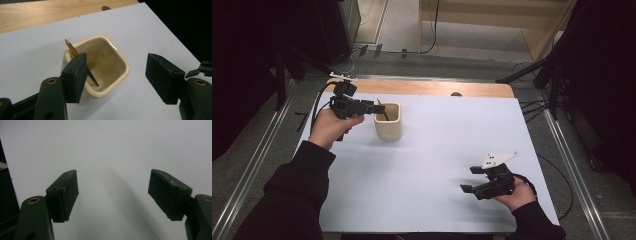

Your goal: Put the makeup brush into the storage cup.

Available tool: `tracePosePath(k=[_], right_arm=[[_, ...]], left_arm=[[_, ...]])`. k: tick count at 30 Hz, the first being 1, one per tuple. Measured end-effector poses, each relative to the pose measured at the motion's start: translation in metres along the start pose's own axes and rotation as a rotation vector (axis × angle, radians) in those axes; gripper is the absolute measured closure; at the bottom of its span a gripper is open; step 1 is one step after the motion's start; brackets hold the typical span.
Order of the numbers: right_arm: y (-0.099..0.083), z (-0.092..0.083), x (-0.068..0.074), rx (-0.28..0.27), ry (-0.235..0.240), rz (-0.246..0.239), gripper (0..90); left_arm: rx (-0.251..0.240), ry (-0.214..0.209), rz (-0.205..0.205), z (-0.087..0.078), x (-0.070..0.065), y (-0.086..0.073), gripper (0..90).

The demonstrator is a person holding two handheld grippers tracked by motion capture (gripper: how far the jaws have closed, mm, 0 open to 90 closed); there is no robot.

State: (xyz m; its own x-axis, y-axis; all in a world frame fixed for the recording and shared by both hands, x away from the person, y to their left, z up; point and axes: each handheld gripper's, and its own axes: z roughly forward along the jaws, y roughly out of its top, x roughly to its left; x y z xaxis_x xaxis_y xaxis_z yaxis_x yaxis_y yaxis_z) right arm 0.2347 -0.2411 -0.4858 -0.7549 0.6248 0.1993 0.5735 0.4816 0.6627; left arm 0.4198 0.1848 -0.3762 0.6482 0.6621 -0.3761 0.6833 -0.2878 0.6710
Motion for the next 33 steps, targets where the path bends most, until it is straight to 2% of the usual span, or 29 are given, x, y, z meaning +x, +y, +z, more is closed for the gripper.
tracePosePath(k=[14,33], right_arm=[[0.0,0.001,0.0,0.003,-0.003,-0.001,25.6],[0.0,0.0,0.001,0.001,-0.004,0.005,25.6]], left_arm=[[0.023,-0.02,0.01,-0.002,-0.003,-0.021,34.7],[0.031,-0.041,0.017,-0.003,-0.005,-0.052,34.6]])
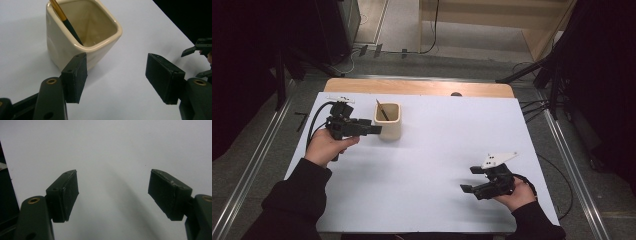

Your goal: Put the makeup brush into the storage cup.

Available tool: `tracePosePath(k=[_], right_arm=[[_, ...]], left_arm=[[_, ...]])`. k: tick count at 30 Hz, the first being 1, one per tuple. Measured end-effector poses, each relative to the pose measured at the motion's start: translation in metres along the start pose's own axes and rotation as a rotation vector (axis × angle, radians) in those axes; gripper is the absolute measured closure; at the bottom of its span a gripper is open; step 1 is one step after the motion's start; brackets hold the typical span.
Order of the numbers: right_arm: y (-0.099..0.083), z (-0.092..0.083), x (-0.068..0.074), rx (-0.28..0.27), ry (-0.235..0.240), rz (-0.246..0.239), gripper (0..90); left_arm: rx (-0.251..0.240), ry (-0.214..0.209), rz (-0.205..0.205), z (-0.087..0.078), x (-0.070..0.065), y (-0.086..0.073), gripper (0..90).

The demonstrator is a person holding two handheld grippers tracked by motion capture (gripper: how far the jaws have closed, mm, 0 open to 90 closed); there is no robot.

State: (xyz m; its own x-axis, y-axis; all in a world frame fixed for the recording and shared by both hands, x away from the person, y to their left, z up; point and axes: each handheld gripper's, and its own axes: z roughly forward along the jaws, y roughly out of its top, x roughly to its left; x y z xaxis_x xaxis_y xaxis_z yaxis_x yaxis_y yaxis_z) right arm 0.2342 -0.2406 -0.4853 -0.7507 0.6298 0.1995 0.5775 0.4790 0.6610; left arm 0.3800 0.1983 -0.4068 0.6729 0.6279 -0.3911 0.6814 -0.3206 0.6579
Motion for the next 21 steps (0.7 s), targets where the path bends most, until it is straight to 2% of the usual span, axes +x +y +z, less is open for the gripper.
tracePosePath(k=[15,21], right_arm=[[0.0,0.0,0.001,0.0,-0.002,0.002,25.6],[0.0,0.0,0.001,0.0,-0.003,-0.002,25.6]], left_arm=[[0.015,-0.012,0.042,0.004,-0.013,-0.023,34.7],[0.016,-0.018,0.036,0.005,-0.013,-0.032,34.7]])
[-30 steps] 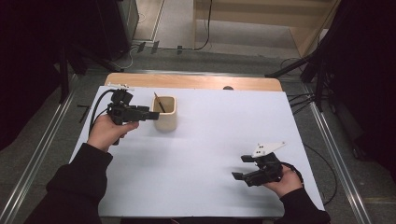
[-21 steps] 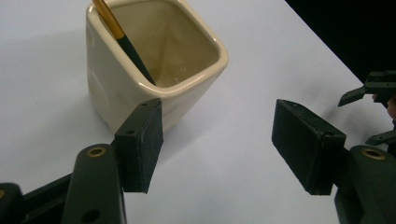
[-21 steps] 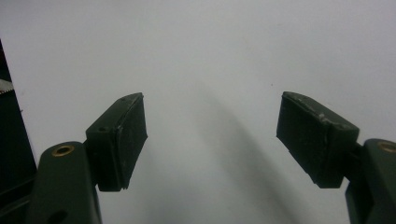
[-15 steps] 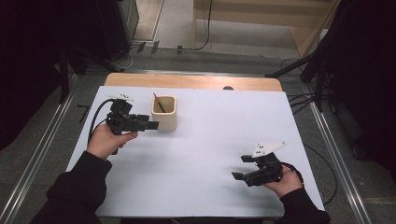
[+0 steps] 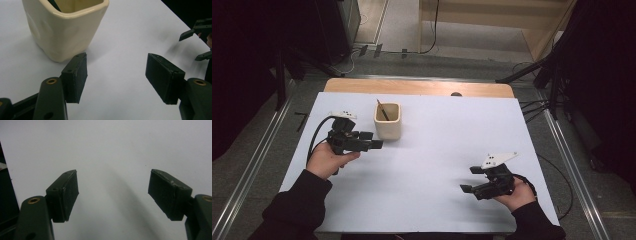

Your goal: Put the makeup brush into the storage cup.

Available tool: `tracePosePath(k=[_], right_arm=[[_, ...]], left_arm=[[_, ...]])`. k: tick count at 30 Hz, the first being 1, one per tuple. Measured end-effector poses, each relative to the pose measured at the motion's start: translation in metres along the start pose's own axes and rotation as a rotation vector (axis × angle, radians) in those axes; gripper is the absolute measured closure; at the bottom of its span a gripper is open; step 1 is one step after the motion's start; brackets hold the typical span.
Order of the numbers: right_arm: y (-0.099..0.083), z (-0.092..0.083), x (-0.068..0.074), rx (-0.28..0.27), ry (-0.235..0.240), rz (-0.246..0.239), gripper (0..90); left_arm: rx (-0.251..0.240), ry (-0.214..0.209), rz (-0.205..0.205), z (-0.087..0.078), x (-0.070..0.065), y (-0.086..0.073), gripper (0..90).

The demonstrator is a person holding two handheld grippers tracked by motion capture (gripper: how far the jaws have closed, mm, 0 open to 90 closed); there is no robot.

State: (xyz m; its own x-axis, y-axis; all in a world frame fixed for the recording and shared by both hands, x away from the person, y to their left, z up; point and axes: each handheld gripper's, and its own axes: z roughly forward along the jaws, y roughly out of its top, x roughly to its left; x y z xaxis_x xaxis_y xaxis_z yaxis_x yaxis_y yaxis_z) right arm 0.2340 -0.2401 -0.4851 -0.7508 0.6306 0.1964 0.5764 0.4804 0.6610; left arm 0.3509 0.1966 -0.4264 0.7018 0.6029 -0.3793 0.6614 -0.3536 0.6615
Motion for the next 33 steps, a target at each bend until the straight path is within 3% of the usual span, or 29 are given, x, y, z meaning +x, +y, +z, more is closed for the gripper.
tracePosePath(k=[9,13,28,33], right_arm=[[0.0,0.0,0.0,0.0,0.0,-0.001,25.6],[0.0,0.0,0.0,0.0,-0.001,-0.001,25.6],[0.0,0.001,0.0,0.0,0.001,0.0,25.6],[0.0,0.001,0.0,0.002,0.005,0.001,25.6]], left_arm=[[0.015,-0.009,0.012,0.001,-0.001,-0.014,34.6],[0.022,-0.009,0.043,0.002,-0.005,-0.02,34.6],[0.075,-0.021,0.066,0.003,-0.007,-0.044,31.5],[0.062,-0.032,0.068,0.0,-0.007,-0.05,30.1]])
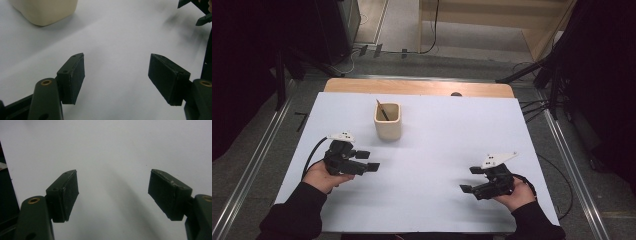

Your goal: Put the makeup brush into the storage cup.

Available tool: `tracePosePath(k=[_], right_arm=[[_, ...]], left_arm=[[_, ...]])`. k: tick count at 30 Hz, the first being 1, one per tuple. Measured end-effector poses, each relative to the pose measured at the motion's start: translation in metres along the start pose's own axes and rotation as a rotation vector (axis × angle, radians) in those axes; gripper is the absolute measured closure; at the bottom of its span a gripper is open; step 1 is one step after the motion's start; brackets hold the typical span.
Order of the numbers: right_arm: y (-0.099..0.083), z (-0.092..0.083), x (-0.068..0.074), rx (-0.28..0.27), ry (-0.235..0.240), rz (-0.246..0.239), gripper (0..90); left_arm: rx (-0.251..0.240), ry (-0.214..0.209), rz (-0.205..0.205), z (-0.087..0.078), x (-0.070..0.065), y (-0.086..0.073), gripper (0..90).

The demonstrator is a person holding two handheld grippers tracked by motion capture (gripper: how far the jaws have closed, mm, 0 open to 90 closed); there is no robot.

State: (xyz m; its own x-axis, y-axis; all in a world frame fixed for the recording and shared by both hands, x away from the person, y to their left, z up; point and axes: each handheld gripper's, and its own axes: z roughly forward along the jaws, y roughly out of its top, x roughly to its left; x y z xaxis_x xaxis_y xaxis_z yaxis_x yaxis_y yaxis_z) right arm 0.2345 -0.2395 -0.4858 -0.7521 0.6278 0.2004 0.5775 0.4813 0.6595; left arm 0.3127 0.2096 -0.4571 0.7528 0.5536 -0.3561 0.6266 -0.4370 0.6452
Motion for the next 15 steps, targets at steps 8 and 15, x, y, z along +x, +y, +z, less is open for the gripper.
tracePosePath(k=[8,15], right_arm=[[-0.001,0.0,-0.001,-0.004,0.006,0.006,25.6],[0.0,0.0,0.0,0.0,0.005,0.008,25.6]], left_arm=[[-0.01,0.013,0.014,-0.006,0.001,-0.01,29.3],[-0.011,0.033,0.033,-0.013,0.001,-0.018,28.6]])
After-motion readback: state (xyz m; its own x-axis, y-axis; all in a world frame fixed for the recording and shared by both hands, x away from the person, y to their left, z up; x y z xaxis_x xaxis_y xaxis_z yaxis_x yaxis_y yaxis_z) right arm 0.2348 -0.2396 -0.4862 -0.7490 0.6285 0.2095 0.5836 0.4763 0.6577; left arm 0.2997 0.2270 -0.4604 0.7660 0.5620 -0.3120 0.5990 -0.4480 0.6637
